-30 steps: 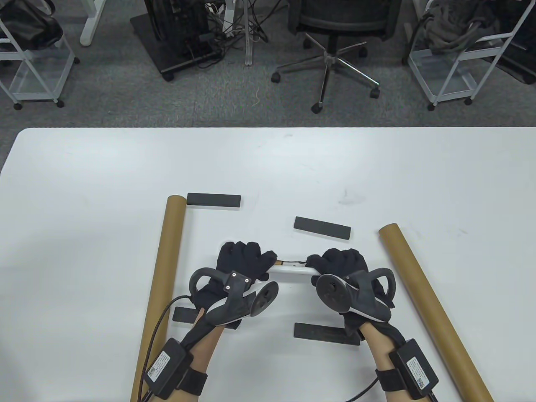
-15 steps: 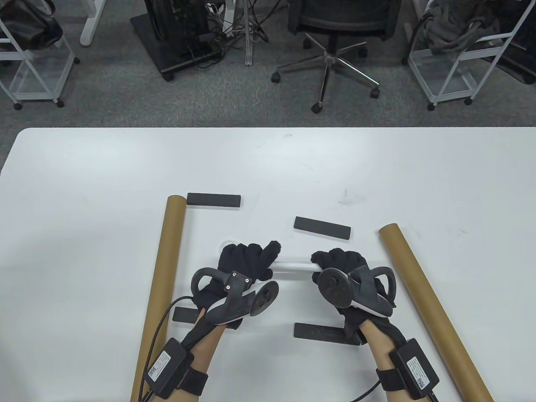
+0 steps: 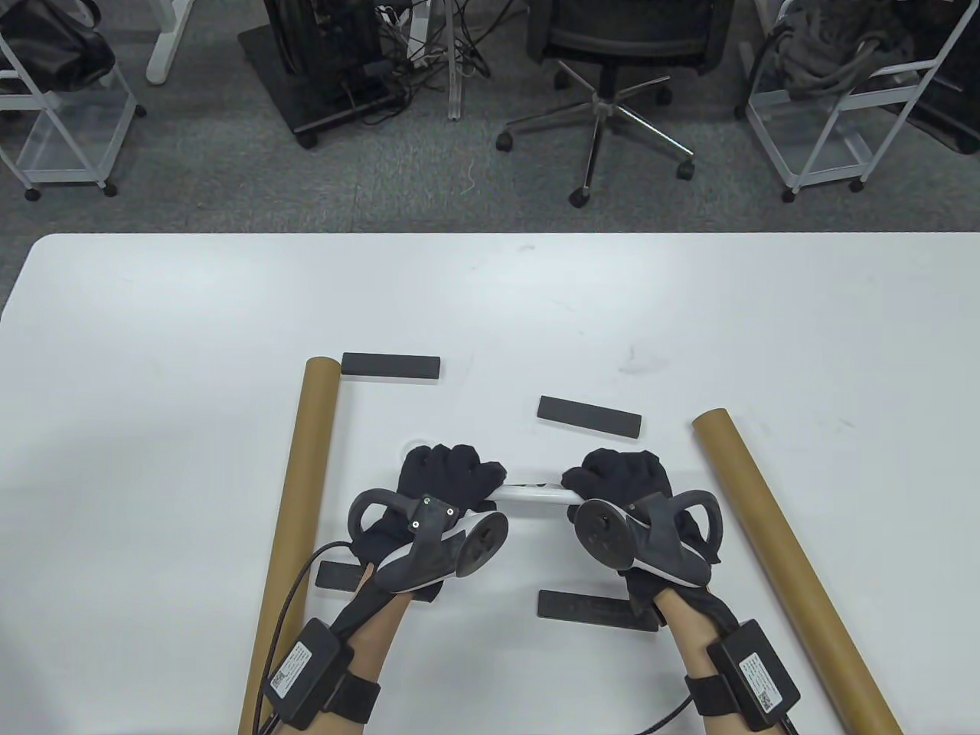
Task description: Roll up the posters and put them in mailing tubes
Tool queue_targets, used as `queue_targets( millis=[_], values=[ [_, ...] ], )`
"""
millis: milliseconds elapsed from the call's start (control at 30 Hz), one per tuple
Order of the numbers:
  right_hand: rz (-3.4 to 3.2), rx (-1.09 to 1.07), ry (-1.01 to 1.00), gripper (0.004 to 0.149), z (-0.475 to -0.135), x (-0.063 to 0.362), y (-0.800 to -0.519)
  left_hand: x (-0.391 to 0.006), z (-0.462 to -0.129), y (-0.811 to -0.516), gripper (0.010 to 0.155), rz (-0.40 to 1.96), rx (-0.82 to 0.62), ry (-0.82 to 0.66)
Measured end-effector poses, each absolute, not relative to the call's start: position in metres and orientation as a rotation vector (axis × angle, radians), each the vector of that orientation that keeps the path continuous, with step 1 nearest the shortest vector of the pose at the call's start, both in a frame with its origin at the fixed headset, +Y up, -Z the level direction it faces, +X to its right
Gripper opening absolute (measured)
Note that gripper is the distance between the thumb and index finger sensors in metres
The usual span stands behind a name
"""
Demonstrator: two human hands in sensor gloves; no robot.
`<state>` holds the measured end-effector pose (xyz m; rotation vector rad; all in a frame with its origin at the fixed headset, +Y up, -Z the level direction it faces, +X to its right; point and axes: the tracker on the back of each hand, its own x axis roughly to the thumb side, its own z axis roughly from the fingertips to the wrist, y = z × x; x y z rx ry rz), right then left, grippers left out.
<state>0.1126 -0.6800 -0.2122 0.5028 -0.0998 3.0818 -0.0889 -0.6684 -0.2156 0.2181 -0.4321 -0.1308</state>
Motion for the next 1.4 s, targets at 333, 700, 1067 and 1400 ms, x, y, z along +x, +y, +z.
queue_targets(
  millis=[333,700,1067,1400],
  values=[
    [3.065,0.527,-0.098,0.061,-0.2124,0.1118,-0.6808,-0.0913,-0.2179,-0.6685,0.062,-0.118,0.195,-0.432],
    [3.016,0.52,-0.008,0.055,-0.2143,0.1133,-0.6812,-0.0914,-0.2204,-0.6725,0.067,-0.073,0.155,-0.423],
    [3.042,0.517,-0.055,0.051,-0.214,0.1117,-0.6822,-0.0928,-0.2213,-0.6741,0.053,-0.08,0.159,-0.42],
    [3.066,0.497,-0.085,0.052,-0.2127,0.1112,-0.6814,-0.0922,-0.22,-0.6726,0.05,-0.122,0.191,-0.415]
  ],
)
